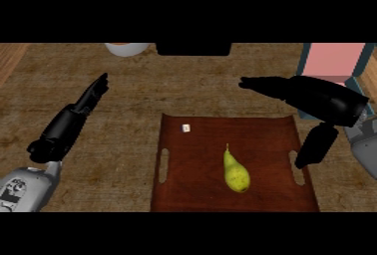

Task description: Pick the pear from the tray and place it in the cardboard box

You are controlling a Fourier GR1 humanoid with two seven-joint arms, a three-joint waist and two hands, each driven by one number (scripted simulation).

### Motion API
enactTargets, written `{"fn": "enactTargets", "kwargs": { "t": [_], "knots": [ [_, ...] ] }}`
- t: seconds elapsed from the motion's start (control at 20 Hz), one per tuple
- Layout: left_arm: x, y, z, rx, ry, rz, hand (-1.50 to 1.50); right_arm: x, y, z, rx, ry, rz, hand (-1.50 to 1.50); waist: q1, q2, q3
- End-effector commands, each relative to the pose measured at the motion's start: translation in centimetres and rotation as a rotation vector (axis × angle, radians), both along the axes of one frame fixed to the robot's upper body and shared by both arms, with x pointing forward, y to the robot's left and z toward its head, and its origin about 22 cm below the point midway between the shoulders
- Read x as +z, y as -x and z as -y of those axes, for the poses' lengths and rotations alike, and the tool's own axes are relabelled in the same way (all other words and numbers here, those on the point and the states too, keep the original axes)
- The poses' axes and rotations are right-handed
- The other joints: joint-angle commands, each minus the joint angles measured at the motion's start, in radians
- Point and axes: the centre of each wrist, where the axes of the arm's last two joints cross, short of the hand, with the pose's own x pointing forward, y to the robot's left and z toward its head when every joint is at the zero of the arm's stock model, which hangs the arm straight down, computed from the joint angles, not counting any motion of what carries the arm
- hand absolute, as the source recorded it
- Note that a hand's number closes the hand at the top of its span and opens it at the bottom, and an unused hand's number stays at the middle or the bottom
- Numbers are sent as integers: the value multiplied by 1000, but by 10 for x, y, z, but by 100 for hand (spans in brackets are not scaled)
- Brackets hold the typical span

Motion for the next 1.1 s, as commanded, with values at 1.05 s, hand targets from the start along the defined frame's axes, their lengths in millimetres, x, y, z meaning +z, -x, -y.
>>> {"fn": "enactTargets", "kwargs": {
  "t": [1.05],
  "knots": [
    [3, -8, -12, 15, -8, -13, 0, -20, 61, -119, 32, 503, -109, -150, -16, 0, 2]
  ]
}}
